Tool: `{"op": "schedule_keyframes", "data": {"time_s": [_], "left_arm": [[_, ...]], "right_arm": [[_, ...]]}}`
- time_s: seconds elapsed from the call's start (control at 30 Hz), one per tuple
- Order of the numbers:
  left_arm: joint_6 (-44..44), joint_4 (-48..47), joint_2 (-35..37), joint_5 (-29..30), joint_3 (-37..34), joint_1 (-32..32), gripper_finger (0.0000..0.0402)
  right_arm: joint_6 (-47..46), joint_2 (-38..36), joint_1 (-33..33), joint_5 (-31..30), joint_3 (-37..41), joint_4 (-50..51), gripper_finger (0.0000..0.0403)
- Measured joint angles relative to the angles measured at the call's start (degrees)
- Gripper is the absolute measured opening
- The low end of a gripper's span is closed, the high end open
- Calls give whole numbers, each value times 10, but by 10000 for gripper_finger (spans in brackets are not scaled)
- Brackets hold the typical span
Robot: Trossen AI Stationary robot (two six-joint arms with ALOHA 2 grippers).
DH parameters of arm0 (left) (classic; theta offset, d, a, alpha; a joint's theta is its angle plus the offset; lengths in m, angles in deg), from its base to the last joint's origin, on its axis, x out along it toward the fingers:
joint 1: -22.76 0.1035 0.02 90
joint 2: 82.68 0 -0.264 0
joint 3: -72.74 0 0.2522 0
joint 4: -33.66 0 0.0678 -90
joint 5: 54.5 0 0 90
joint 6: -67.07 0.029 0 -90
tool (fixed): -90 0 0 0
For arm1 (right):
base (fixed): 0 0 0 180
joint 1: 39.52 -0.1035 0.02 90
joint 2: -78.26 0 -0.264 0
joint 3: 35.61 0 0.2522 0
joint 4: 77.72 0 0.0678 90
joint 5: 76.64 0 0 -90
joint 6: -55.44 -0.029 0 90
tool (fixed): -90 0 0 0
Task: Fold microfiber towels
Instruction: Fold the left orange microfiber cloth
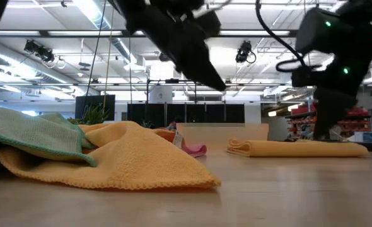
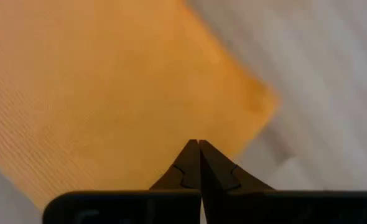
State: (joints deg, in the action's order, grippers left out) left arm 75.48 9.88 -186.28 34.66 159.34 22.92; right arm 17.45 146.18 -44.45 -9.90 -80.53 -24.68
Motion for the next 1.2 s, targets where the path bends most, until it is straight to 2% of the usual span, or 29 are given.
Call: {"op": "schedule_keyframes", "data": {"time_s": [0.07, 0.17, 0.33, 0.4, 0.5, 0.7, 0.83, 0.97, 1.1, 1.2], "left_arm": [[0, -56, 34, 2, -1, 2, 35], [-12, -81, 77, 4, -29, 3, 22], [-76, -33, 147, 4, -167, -9, 6], [-112, 27, 170, 4, -226, -13, 8], [-163, 66, 195, 3, -287, -15, 27], [-214, 51, 210, 4, -350, -33, 85], [-235, 25, 210, 4, -366, -60, 120], [-260, -7, 210, 4, -381, -87, 142], [-299, -42, 210, 9, -395, -109, 147], [-311, -55, 220, 39, -401, -130, 141]], "right_arm": [[25, -19, 19, 6, -26, 26, 0], [23, -38, 22, 35, -48, 6, 0], [-11, -13, -42, 57, -21, -109, 0], [-23, 18, -59, 56, -5, -169, 0], [-40, 70, -66, 40, 11, -246, 0], [-59, 163, -64, 25, 12, -282, 0], [-84, 175, -64, 25, 11, -268, 0], [-87, 151, -63, 32, 12, -219, 0], [-82, 111, -54, 39, 15, -135, 0], [-84, 79, -38, 43, 17, -60, 0]]}}
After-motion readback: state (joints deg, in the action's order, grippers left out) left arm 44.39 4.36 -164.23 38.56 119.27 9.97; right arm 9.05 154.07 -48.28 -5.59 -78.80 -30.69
